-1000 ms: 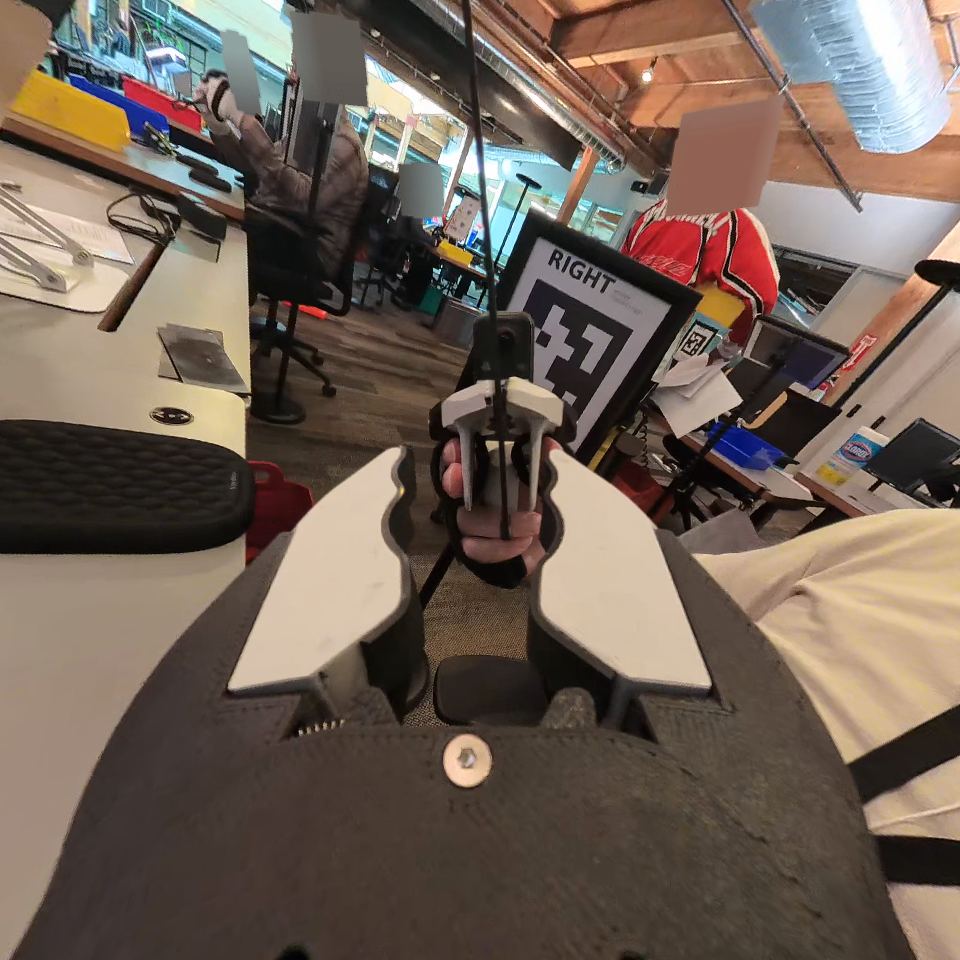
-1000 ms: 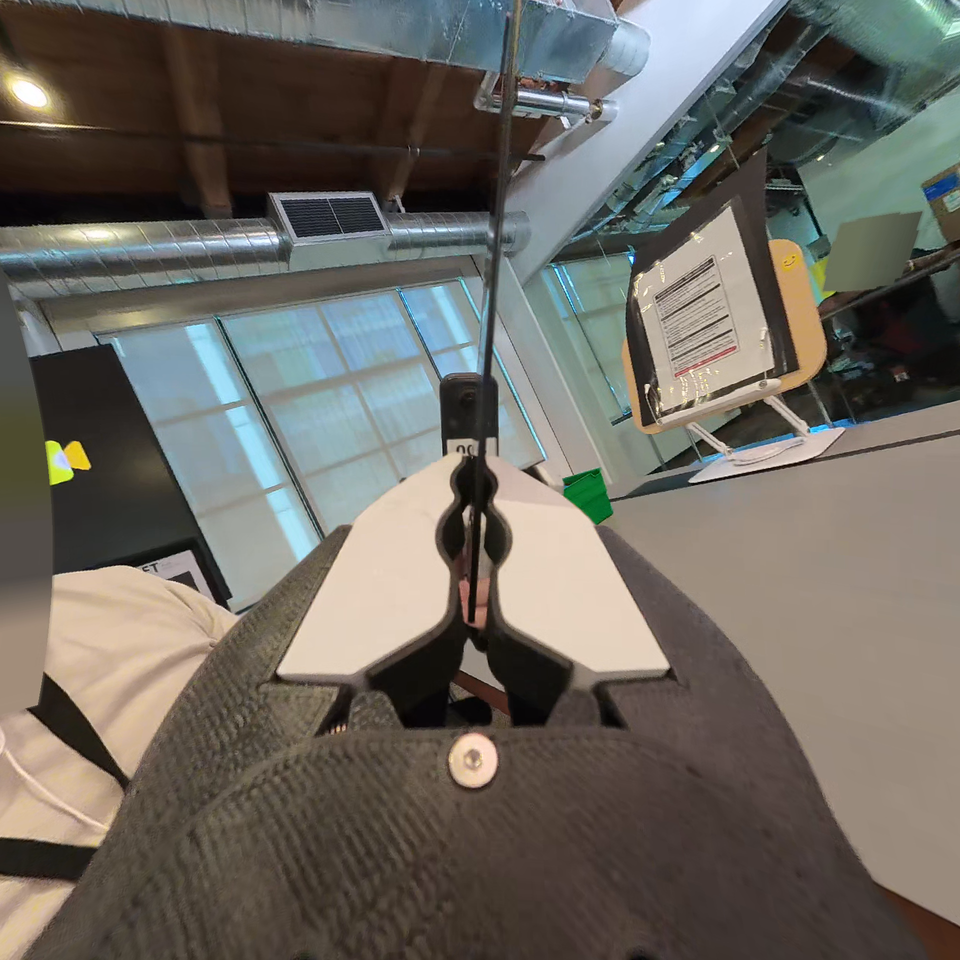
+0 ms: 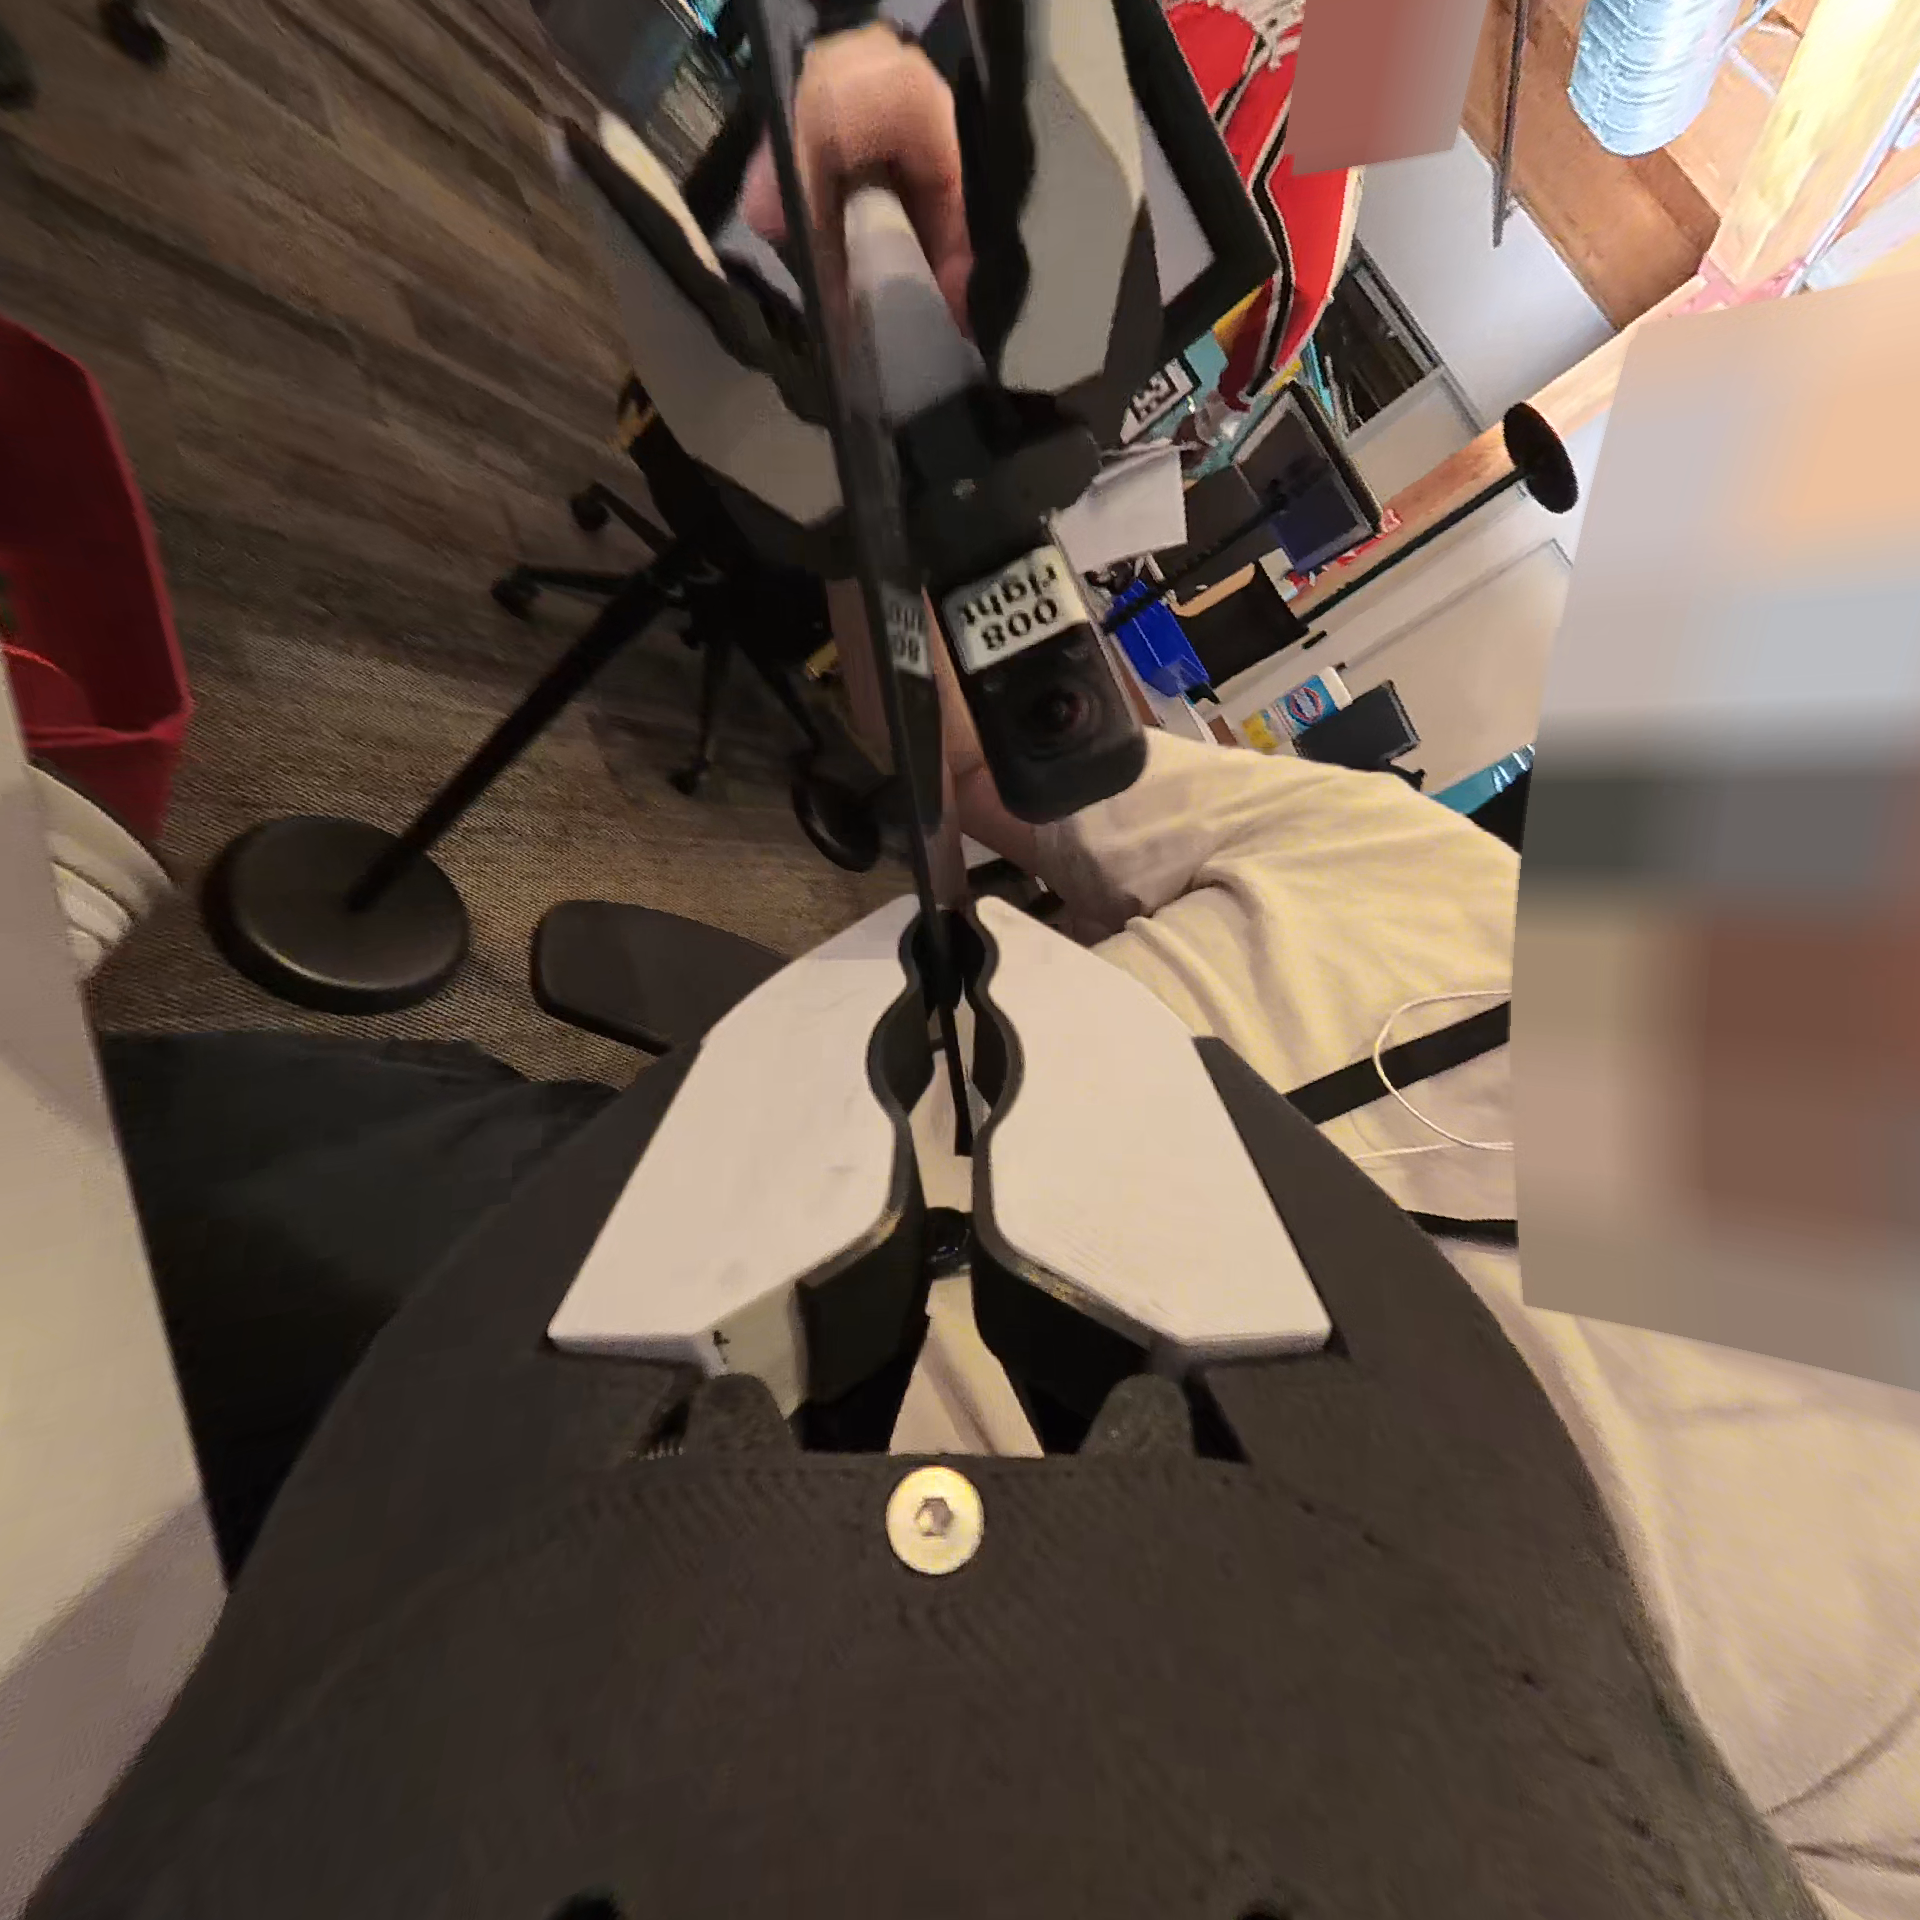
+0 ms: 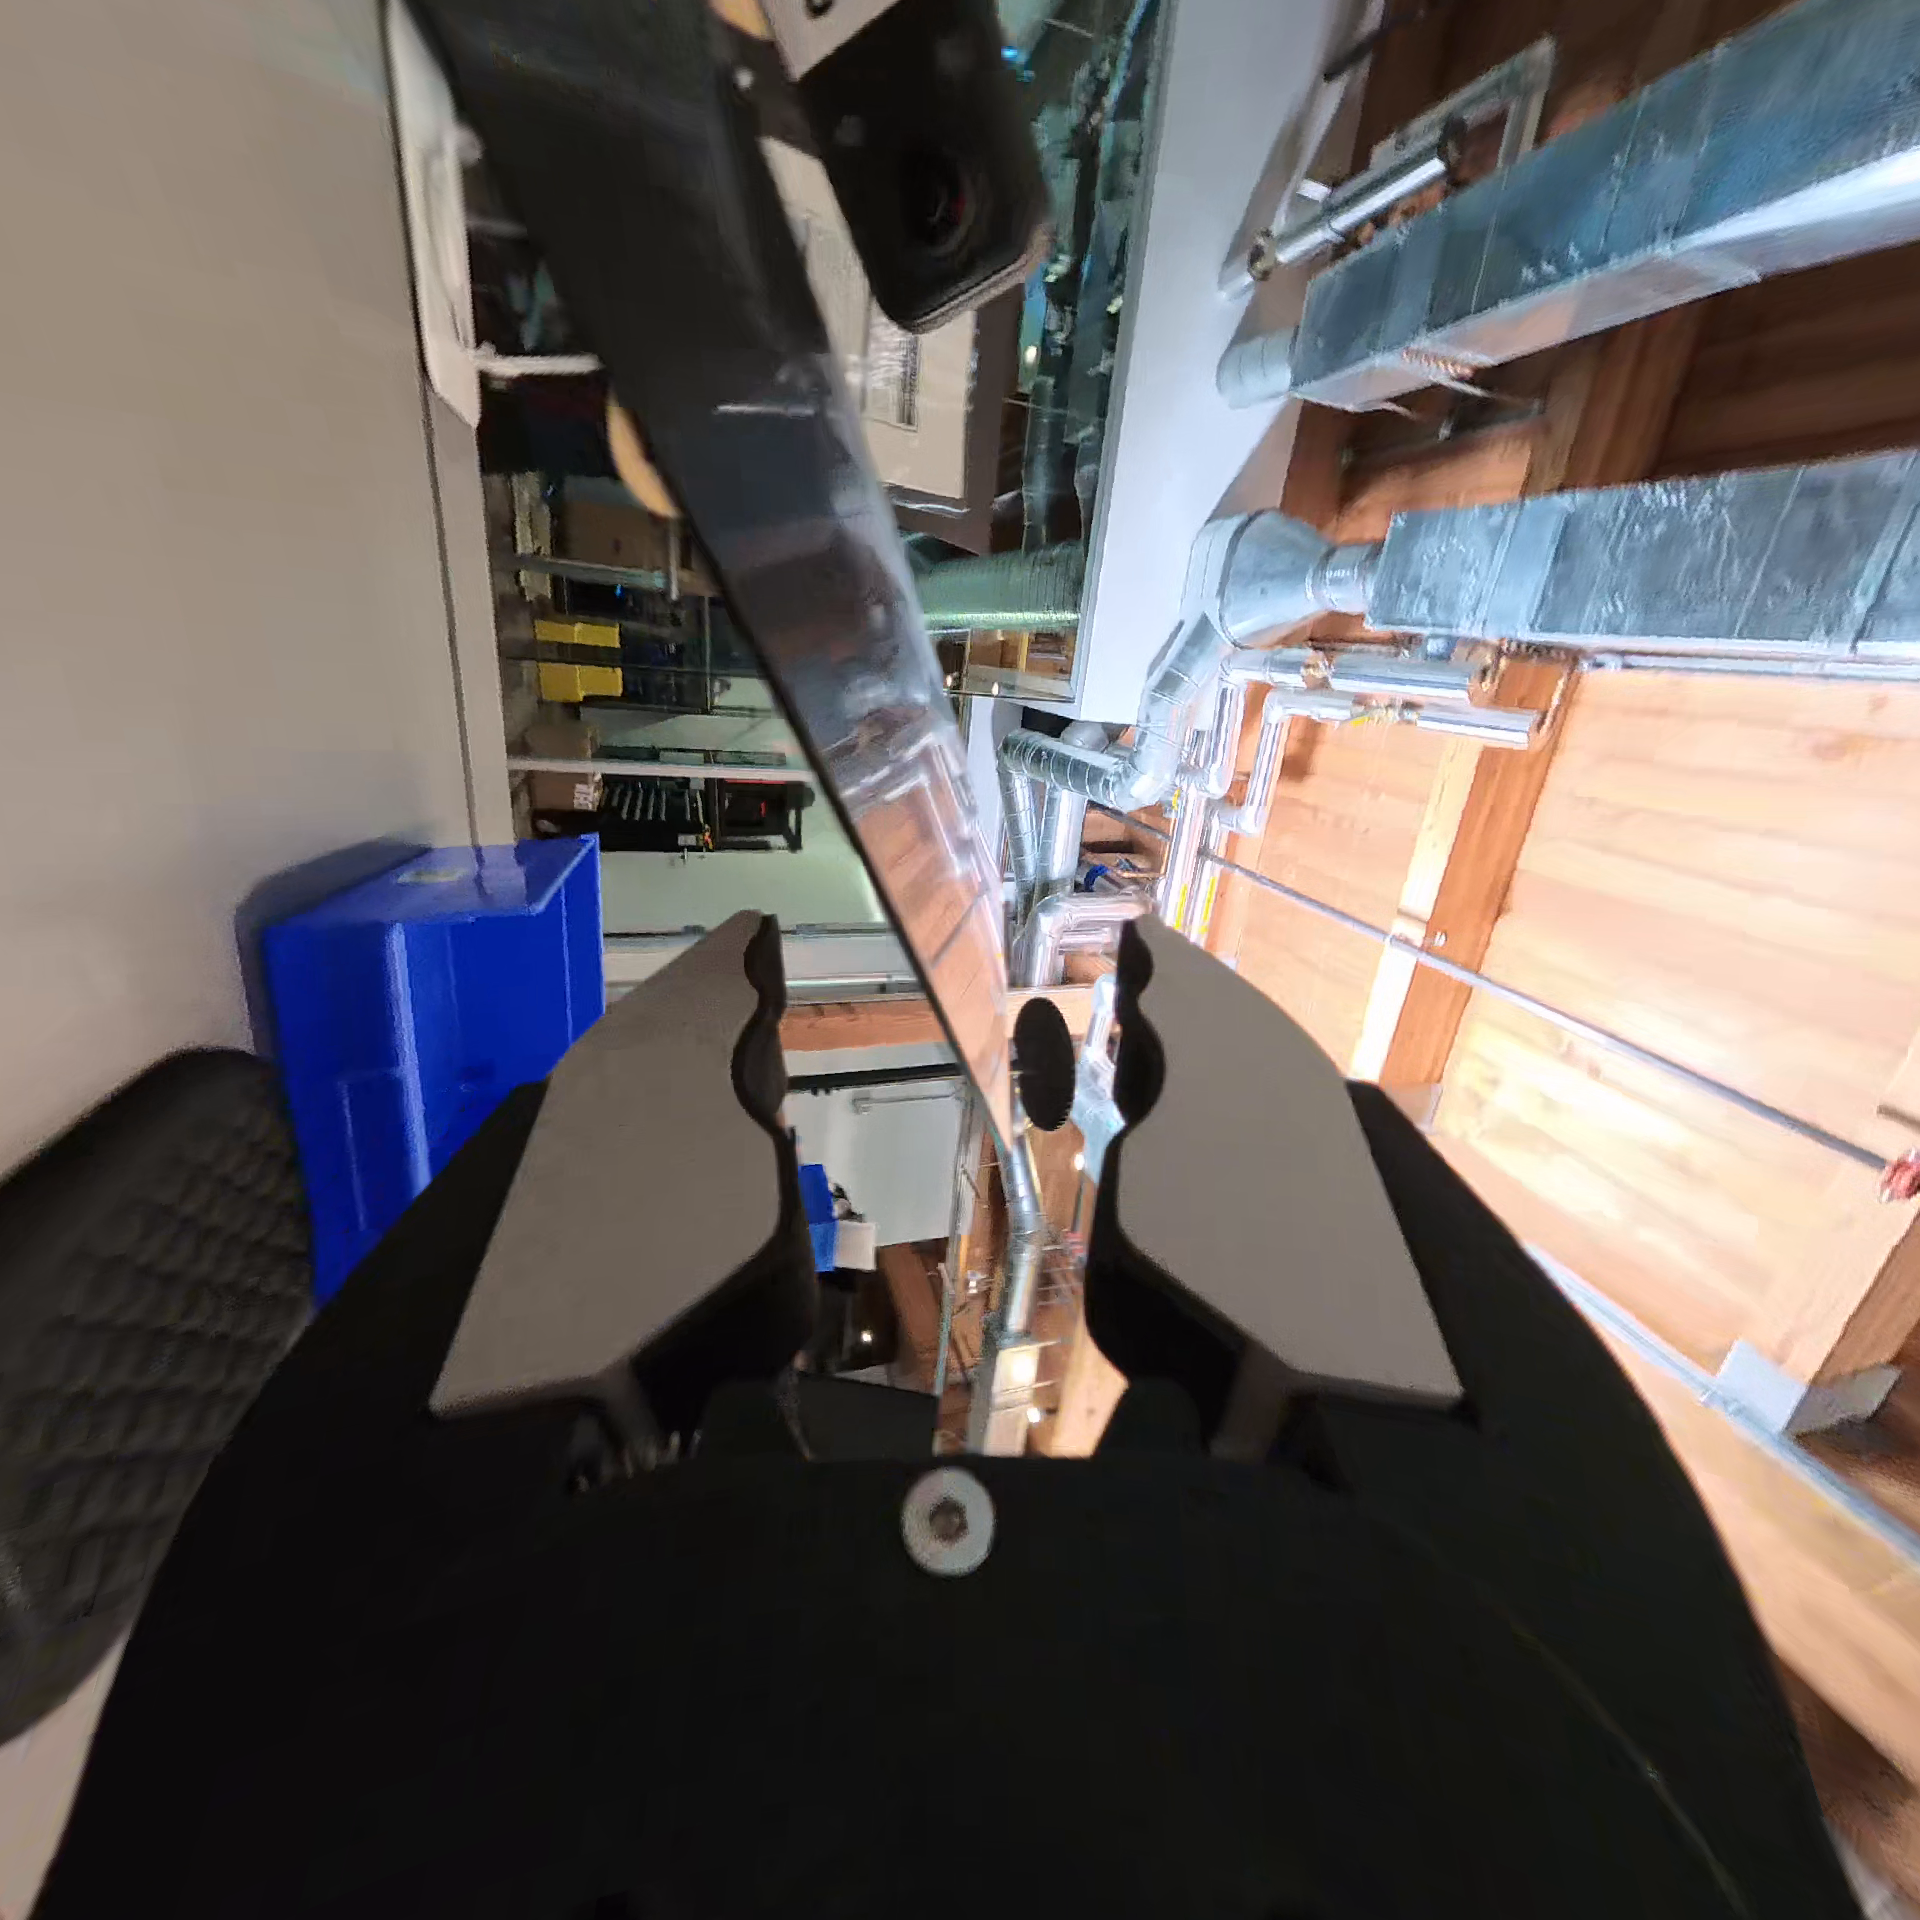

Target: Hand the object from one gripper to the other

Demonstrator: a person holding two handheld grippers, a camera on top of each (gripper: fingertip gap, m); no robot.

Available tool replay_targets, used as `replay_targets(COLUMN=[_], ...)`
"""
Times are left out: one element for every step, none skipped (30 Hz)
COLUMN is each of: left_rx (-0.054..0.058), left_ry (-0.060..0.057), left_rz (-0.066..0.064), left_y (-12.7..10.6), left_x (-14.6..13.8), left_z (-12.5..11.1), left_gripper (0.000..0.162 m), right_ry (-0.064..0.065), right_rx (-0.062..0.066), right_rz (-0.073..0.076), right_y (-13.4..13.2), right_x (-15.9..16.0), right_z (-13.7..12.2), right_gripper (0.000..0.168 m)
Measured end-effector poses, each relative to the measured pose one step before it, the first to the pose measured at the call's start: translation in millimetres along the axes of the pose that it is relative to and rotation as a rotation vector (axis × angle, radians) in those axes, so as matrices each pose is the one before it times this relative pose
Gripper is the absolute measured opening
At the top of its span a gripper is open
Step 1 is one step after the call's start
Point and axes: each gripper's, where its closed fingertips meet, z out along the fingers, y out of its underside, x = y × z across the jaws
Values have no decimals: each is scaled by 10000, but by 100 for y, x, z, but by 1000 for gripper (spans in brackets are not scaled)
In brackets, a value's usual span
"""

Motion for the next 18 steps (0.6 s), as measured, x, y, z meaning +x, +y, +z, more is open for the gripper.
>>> replay_targets(left_rx=[-161, -158, -140, -79, -37, 32, 158, 304, 379, 413, 447, 485, 477, 438, 379, 304, 203, 96], left_ry=[109, 60, 58, 86, 153, 314, 402, 259, -6, -305, -390, -422, -456, -411, -362, -322, -213, -92], left_rz=[-60, -22, 6, 16, -1, -10, 25, 95, 178, 231, 367, 480, 519, 572, 606, 538, 432, 314], left_y=[325, 313, 266, 196, 135, 20, -196, -449, -595, -713, -788, -840, -821, -767, -657, -492, -315, -123], left_x=[100, 53, 82, 115, 211, 428, 581, 450, 188, -161, -217, -220, -274, -224, -189, -175, -74, 18], left_z=[164, 165, 131, 91, 62, 29, -54, -182, -339, -476, -623, -678, -662, -581, -451, -294, -141, 13], left_gripper=[2, 2, 2, 2, 2, 3, 4, 6, 20, 34, 47, 61, 75, 77, 78, 81, 82, 82], right_ry=[-83, 4, 0, 20, 64, 0, -185, -236, -251, -130, -107, -238, -428, -571, -728, -899, -1218, -1425], right_rx=[-54, -46, -43, -66, -33, 41, 15, -158, -270, -245, -205, -222, -268, -282, -243, -78, 110, 183], right_rz=[-296, -162, -39, 5, 27, 166, 399, 541, 536, 481, 481, 620, 872, 1149, 1409, 1707, 1896, 1858], right_y=[235, 218, 216, 219, 119, 14, 42, 286, 478, 518, 552, 577, 596, 533, 377, 25, -353, -521], right_x=[-241, -105, -51, 18, 140, 115, -104, -187, -244, -121, -79, -230, -461, -630, -804, -1044, -1512, -1856], right_z=[276, 229, 152, 47, -117, -222, -131, -88, -81, -110, -125, -96, -44, 31, 68, 99, 100, 129], right_gripper=[62, 61, 58, 51, 30, 3, 3, 3, 3, 3, 3, 3, 3, 3, 4, 3, 3, 3])
